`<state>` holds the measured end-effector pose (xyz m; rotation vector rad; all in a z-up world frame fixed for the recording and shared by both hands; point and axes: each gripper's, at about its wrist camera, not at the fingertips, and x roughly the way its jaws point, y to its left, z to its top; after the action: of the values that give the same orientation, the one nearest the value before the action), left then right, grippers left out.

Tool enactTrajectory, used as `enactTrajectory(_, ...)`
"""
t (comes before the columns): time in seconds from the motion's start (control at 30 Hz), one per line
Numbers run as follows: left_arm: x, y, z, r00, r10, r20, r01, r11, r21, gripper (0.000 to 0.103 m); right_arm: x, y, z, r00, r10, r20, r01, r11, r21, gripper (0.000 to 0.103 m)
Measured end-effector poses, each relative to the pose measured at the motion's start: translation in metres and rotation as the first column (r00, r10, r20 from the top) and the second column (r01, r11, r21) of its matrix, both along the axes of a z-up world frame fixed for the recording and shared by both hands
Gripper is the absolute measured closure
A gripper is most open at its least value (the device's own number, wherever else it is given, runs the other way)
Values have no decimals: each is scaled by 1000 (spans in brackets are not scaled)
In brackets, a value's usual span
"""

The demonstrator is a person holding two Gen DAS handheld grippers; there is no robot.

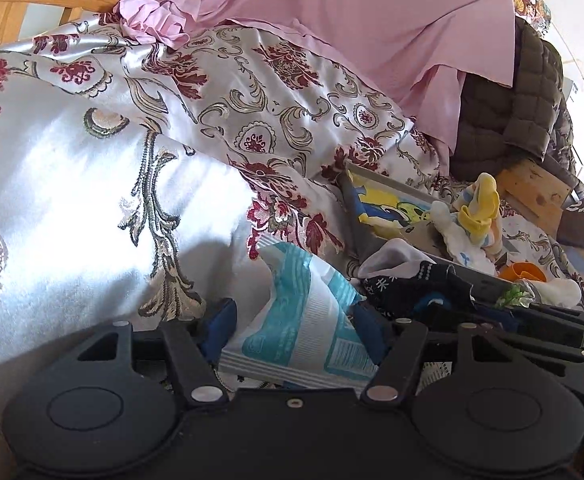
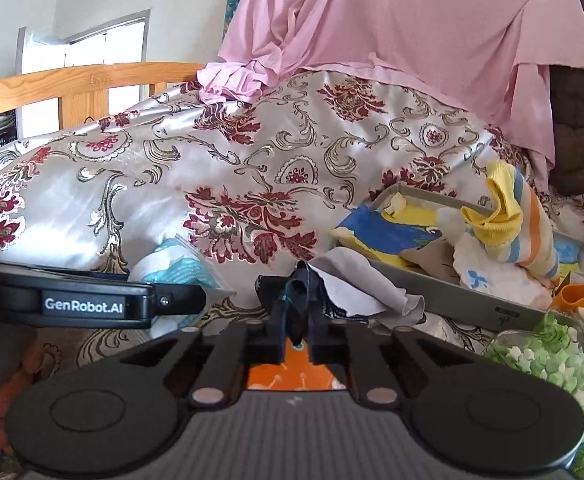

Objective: Organize soft objects
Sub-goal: 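Carry the packet with the left gripper while the right carries the sock to the tray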

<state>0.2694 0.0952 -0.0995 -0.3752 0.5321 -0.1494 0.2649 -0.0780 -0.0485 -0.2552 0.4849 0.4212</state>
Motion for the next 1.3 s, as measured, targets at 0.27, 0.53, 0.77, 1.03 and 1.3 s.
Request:
enactTrajectory(0.27,3,-1,-1,1000,2,-4,-2,1000,7,38,-16,-3,4,999,14,40,-13,999,-34,101)
enactTrajectory(0.53,3,-12,8,1000,10,-11,-11,1000,-25,40,-34,-20,21,998,-1,66,0,1000,9,101)
enactTrajectory(0.77,-11,-27,31,998,61,21,-60,997,-40,41,-46,-42,44,991,-39,125,32,998,56,101)
enactTrajectory(1.03,-18,-56,75,993,85,84,-83,996,-34,41,-39,-78,70,977,-122,174,96,984,147,101)
enactTrajectory(1.3,15,-114,113,989,-11,149,8,1000,23,41,8,-140,94,948,-232,218,159,938,306,101)
